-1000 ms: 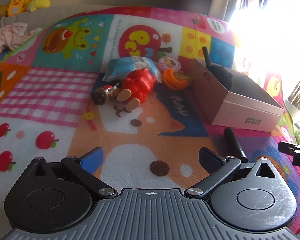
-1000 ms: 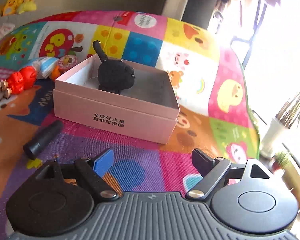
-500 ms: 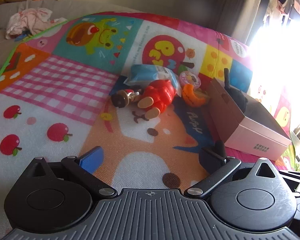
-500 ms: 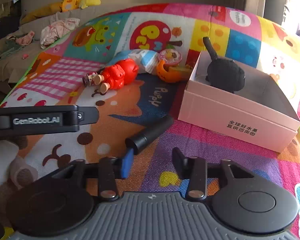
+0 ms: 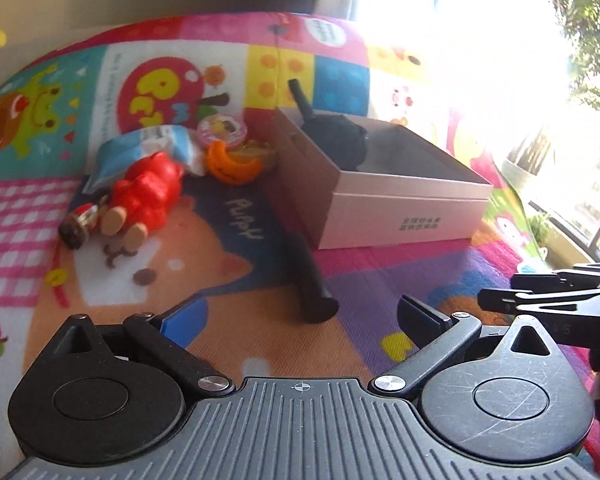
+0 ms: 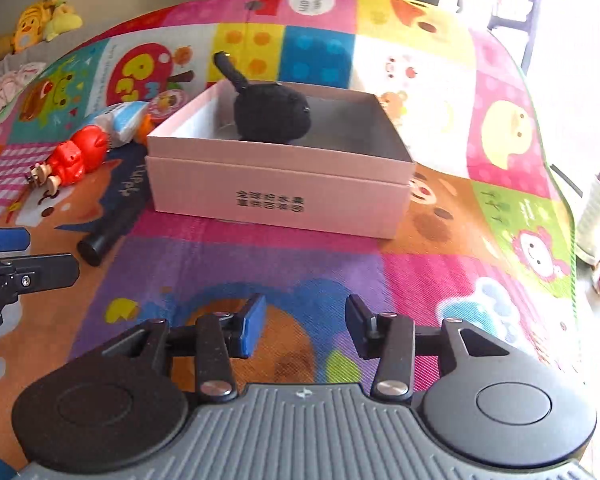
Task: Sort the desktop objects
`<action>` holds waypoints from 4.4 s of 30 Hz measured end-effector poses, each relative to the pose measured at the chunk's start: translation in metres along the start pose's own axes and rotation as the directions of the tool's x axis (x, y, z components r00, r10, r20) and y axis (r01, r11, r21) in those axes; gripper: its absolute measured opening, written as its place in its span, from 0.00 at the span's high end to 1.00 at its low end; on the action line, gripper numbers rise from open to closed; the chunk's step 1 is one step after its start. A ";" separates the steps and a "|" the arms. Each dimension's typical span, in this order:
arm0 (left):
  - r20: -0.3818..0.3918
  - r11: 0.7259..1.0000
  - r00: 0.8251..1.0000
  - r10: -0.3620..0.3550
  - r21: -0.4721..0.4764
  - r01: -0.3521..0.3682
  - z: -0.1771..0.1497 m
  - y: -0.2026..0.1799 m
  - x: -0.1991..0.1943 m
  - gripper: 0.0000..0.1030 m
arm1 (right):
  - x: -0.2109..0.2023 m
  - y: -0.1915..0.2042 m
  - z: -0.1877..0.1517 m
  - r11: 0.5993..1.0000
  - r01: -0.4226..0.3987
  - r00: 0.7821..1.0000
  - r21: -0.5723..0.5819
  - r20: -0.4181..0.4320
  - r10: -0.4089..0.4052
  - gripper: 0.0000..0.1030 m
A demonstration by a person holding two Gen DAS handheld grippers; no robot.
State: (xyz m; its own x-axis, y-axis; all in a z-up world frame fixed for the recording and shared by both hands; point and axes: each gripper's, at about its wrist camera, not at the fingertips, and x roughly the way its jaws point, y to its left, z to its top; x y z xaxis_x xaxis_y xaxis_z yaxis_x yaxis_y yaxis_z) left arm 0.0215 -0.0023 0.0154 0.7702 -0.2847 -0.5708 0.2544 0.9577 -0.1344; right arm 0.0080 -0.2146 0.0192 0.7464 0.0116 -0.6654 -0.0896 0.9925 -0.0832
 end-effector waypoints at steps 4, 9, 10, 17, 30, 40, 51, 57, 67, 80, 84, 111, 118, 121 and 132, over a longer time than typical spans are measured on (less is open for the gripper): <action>-0.050 0.999 0.998 0.039 0.035 -0.037 0.011 -0.015 0.022 0.48 | -0.010 -0.018 -0.009 0.999 0.030 1.000 0.046 0.005 -0.030 0.48; -0.085 0.994 0.993 0.086 0.080 -0.079 0.010 -0.026 0.029 0.51 | -0.016 -0.029 -0.016 0.997 0.061 0.996 0.055 0.057 -0.064 0.37; -0.093 0.994 0.993 0.077 0.080 -0.070 0.011 -0.029 0.029 0.55 | -0.015 -0.032 -0.017 0.996 0.064 0.996 0.065 0.061 -0.068 0.36; -0.127 0.978 0.971 -0.202 0.020 0.206 0.022 -0.059 0.037 0.27 | -0.006 -0.054 -0.022 0.981 0.055 0.998 0.188 0.028 -0.062 0.31; 0.030 0.989 0.990 0.136 -0.057 -0.134 0.011 0.013 -0.008 0.00 | -0.016 -0.018 0.000 0.996 -0.044 0.995 0.075 0.091 0.037 0.26; 0.039 0.934 0.968 0.249 -0.274 -0.229 -0.012 0.074 -0.033 0.00 | 0.042 0.081 0.036 0.962 -0.169 0.984 -0.214 0.019 0.177 0.60; 0.039 0.926 0.974 0.224 -0.319 -0.201 -0.015 0.078 -0.029 0.00 | 0.024 0.024 0.021 0.950 -0.002 0.998 -0.312 0.056 0.020 0.76; 0.037 0.939 0.976 0.214 -0.282 -0.196 -0.009 0.078 -0.027 0.00 | 0.025 -0.016 0.018 0.994 0.052 0.998 -0.096 0.050 -0.047 0.47; 0.061 0.927 0.925 0.375 -0.017 -0.375 0.036 0.099 0.009 0.32 | -0.010 -0.025 -0.018 0.982 -0.134 0.986 0.133 0.121 0.118 0.23; 0.011 0.945 0.947 0.321 0.065 -0.321 0.042 0.113 0.017 0.34 | -0.003 -0.033 -0.016 0.969 -0.133 0.987 0.206 0.111 0.112 0.10; -0.042 0.924 0.925 0.379 0.081 -0.375 0.037 0.120 0.029 0.35 | -0.002 -0.034 -0.016 0.967 -0.134 0.988 0.215 0.105 0.113 0.10; -0.077 0.982 0.996 0.044 0.188 -0.029 -0.016 -0.007 -0.015 0.34 | 0.001 -0.034 -0.015 0.967 -0.116 0.991 0.226 0.091 0.098 0.00; -0.027 0.957 0.960 0.279 0.094 -0.276 -0.015 0.035 -0.023 0.03 | 0.017 -0.012 -0.007 0.994 -0.041 0.998 0.100 -0.035 0.044 0.00; -0.064 0.952 0.952 0.298 -0.056 -0.302 -0.014 0.060 -0.025 0.00 | 0.020 -0.010 -0.004 0.993 -0.026 0.998 0.112 -0.056 0.032 0.00; -0.034 0.950 0.966 0.255 -0.178 -0.256 -0.023 0.073 -0.038 0.00 | 0.037 0.035 0.035 0.996 -0.085 0.996 0.008 0.014 0.084 0.00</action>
State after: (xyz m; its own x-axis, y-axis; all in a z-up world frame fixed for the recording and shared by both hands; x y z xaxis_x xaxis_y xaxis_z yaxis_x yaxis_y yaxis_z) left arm -0.0021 0.0793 0.0088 0.7895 -0.0300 -0.6131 -0.0600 0.9903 -0.1256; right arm 0.0555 -0.1751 0.0182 0.7450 0.0971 -0.6600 -0.1473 0.9889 -0.0209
